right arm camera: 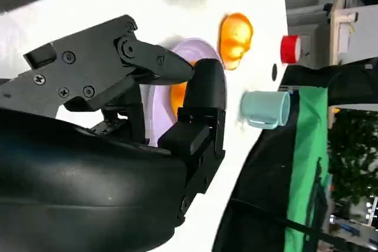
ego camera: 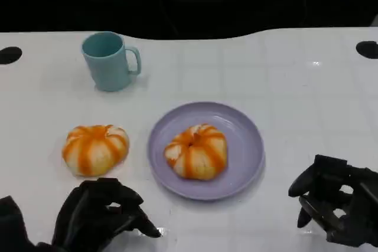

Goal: Grasp the bread from the table and place it into the plate.

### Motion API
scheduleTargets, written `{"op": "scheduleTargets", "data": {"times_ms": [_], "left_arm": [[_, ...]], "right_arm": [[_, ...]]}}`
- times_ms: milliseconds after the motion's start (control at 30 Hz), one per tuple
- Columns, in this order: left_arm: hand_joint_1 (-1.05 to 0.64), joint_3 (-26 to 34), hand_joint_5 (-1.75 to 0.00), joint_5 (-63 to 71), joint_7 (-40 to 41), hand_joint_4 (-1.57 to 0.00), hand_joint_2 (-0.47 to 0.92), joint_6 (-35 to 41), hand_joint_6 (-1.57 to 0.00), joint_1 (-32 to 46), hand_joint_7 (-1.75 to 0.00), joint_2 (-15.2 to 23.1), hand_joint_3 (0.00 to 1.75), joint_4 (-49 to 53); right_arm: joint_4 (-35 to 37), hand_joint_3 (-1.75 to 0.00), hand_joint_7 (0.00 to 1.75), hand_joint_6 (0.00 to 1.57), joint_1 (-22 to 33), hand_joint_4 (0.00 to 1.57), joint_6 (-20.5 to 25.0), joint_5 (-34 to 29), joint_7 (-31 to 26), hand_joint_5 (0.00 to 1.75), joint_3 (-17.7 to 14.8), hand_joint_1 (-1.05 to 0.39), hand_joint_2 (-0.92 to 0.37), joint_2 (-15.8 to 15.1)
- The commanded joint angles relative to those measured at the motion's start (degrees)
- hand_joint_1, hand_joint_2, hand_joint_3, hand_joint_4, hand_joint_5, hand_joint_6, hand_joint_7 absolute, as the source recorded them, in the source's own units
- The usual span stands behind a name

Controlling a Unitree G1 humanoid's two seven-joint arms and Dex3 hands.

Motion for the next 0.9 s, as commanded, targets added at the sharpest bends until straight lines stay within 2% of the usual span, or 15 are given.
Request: {"op": "scheduleTargets", "data": {"times_ms": [33,467,900], "left_arm": [[-1.01,0.43,-0.50,-0.25,0.27,-1.57,0.56,0.13,-1.57,0.00,-0.22,0.87,0.00,-0.53],[-1.01,0.67,-0.50,-0.07,-0.28,-1.57,0.57,-0.76,-1.57,-0.52,-0.21,1.28,0.01,0.56],[-1.00,1.25,-0.50,-0.89,-0.77,-1.57,0.56,-0.31,-1.57,-0.57,-0.23,1.36,0.00,0.97]], "right_arm": [[0.98,-0.87,1.29,0.66,-0.58,0.66,0.11,-0.18,0.68,1.60,-0.92,-0.19,-0.66,0.45],[4.18,-0.98,1.24,0.68,-2.45,0.68,-1.05,-0.59,2.82,1.67,-1.47,-0.15,-0.62,1.80],[3.32,-0.91,1.25,0.68,-2.54,0.65,0.21,-2.08,1.73,1.67,-1.73,-0.20,-0.63,2.82]]}}
